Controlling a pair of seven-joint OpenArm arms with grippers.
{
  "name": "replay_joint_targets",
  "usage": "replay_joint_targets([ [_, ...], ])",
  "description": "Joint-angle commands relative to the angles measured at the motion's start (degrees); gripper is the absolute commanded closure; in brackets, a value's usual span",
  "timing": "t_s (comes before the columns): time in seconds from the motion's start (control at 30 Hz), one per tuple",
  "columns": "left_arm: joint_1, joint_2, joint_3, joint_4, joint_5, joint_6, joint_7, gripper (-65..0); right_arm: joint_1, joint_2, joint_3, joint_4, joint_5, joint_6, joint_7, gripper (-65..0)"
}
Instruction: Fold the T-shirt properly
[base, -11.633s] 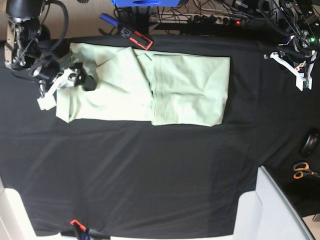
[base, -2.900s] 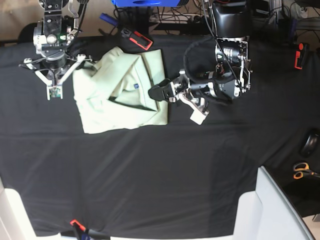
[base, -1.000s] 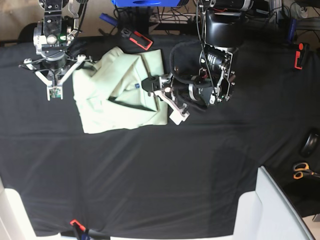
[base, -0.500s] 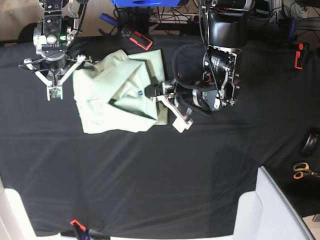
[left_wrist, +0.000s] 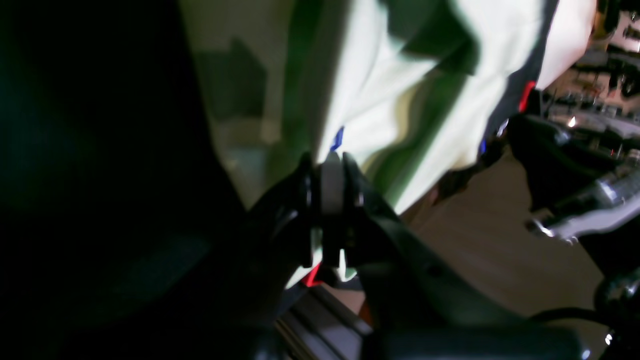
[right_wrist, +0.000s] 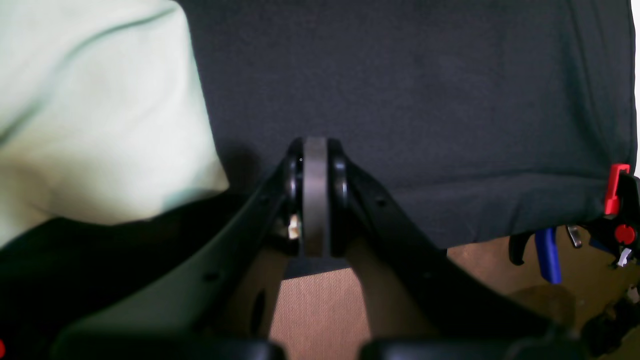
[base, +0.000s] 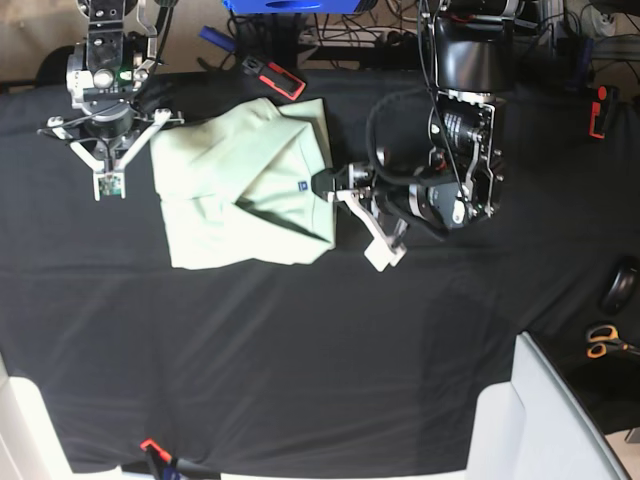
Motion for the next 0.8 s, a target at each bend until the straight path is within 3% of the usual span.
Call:
replay_joint_targets([
  [0.0, -0.6, -0.1, 0.0, 1.5, -1.0, 0.0, 0.4, 0.0, 0.1, 0.0, 0.0, 0.7, -0.5, -0.3, 1.0, -1.2],
  [0.43, 0.9, -4.3, 0.0, 1.6, -0.5, 0.0, 0.1, 0.0, 0.0, -1.1, -0.1, 0.7, -0.5, -0.3, 0.9, -1.2],
  [0.63, 0.8, -4.1, 0.0, 1.6, -0.5, 0.0, 0.0, 0.0, 0.0, -2.0, -0.3, 0.7, -0.5, -0.3, 0.9, -1.2],
  [0.77, 1.0, -4.1, 0.6, 1.5, -0.5, 0.0, -3.1, 0.0, 0.0, -2.0, -0.3, 0.7, -0.5, -0.3, 0.9, -1.2],
])
